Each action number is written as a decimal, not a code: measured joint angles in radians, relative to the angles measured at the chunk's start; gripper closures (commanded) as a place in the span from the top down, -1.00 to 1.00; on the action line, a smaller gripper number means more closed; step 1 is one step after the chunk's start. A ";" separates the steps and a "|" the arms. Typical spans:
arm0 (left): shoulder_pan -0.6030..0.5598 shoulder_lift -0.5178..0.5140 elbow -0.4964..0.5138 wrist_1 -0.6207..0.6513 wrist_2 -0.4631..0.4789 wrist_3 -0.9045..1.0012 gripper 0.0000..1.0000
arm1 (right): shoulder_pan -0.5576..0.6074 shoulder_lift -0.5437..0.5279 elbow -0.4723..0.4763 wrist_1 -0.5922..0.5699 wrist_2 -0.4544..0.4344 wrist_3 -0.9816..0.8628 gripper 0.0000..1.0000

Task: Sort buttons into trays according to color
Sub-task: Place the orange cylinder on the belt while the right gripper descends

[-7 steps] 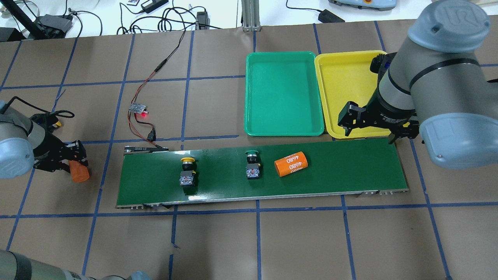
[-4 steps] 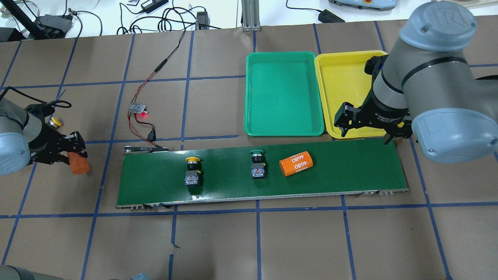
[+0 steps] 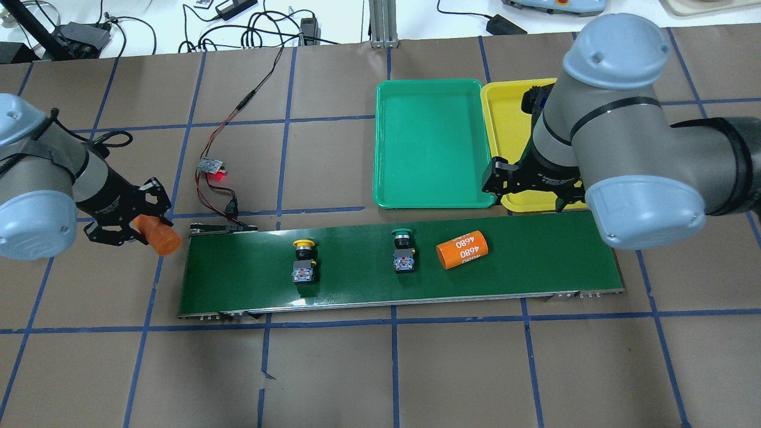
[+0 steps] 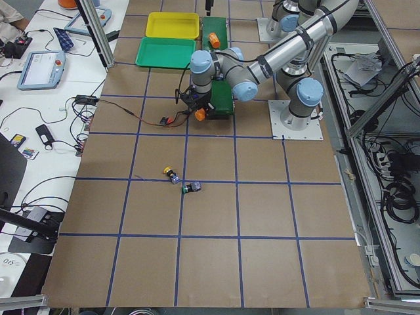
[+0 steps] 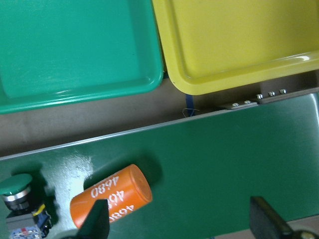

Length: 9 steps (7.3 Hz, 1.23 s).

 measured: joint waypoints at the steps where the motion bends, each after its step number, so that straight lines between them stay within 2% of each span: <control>1: -0.073 0.009 -0.003 -0.032 -0.005 -0.172 -0.78 | 0.035 0.028 0.000 -0.035 -0.001 0.033 1.00; 2: -0.133 0.011 -0.011 -0.048 -0.014 -0.332 -0.72 | 0.066 0.061 -0.001 -0.062 -0.001 0.066 1.00; 4: -0.184 0.014 -0.054 -0.053 -0.027 -0.492 -0.24 | 0.121 0.129 -0.002 -0.167 0.017 0.098 1.00; 5: -0.191 0.021 -0.077 -0.047 -0.025 -0.516 0.99 | 0.148 0.160 -0.002 -0.214 0.036 0.127 1.00; 7: -0.188 0.028 -0.082 -0.039 -0.015 -0.515 1.00 | 0.188 0.204 0.002 -0.247 0.049 0.193 1.00; 9: -0.169 0.028 -0.034 -0.045 -0.003 -0.389 1.00 | 0.206 0.228 0.011 -0.234 0.048 0.210 1.00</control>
